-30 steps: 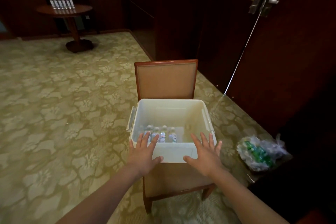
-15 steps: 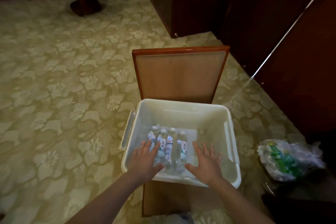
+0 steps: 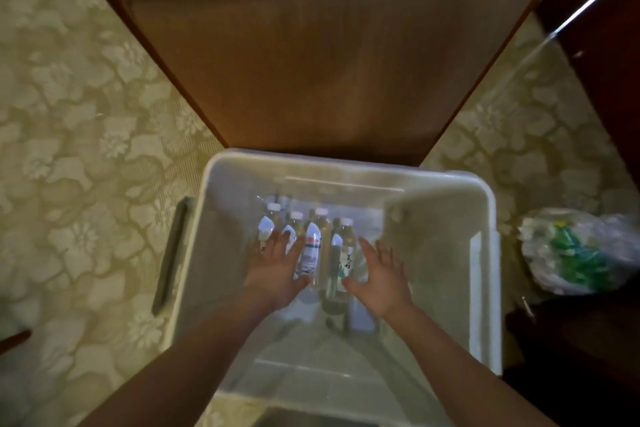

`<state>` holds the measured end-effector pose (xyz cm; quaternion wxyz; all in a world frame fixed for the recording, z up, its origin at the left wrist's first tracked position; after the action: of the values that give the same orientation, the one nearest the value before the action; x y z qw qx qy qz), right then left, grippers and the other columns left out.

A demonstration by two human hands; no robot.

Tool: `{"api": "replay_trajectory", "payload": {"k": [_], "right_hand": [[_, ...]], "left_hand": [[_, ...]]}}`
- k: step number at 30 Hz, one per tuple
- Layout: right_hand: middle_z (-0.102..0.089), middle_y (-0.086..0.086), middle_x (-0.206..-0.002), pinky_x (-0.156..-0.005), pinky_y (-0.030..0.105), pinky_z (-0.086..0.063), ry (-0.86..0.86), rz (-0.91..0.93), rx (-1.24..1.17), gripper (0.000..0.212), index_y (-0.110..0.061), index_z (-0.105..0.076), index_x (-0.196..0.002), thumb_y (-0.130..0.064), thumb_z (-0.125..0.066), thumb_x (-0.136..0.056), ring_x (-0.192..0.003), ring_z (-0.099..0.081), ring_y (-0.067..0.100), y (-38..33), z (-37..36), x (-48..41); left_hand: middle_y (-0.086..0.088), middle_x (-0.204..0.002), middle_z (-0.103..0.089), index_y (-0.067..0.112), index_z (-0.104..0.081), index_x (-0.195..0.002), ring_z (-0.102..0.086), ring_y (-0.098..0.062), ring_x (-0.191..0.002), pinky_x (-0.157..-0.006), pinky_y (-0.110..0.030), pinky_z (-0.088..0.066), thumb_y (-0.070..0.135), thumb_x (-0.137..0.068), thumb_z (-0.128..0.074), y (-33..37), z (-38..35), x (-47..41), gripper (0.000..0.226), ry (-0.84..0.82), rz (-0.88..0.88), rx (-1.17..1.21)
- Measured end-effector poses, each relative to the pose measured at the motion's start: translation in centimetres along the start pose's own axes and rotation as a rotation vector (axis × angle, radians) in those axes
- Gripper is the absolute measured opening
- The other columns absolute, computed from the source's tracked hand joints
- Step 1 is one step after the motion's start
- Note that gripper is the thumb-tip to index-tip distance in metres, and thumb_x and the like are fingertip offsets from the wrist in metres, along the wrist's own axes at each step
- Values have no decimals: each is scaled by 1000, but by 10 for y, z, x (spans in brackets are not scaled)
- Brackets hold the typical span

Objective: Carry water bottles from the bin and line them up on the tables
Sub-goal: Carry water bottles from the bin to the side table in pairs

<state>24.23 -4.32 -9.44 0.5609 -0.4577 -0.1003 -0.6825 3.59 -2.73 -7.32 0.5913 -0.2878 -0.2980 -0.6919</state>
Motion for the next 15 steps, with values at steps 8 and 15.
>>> {"api": "replay_trajectory", "payload": {"k": [8,15], "right_hand": [[-54,7,-128,-92,37,-50,-13,-61,-273,84,-33,-31,-151,-44,-73,-79,-119,-55,27,17,-44,-68],[-62,2,-109,-74,35,-56,109,-81,-405,68,-31,-53,-127,-56,-71,-66,-90,-65,20,21,-54,-87]], "left_hand": [[-2,-164,0,22,-8,-157,12,-25,-151,-121,-42,8,55,-97,-43,6,-22,-77,77,86,-9,74],[-1,-151,-20,21,-41,-141,-4,-27,-144,-119,-39,-16,51,-93,-51,12,-23,-112,58,156,98,135]]}}
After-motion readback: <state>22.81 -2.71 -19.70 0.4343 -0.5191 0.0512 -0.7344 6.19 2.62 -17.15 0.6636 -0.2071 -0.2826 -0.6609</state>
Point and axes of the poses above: each hand's wrist, its own x-axis away from the middle knuckle, its own z-axis out of the back of the hand, y = z × x, the point moved 4 cm from there along -x, towards the middle knuckle
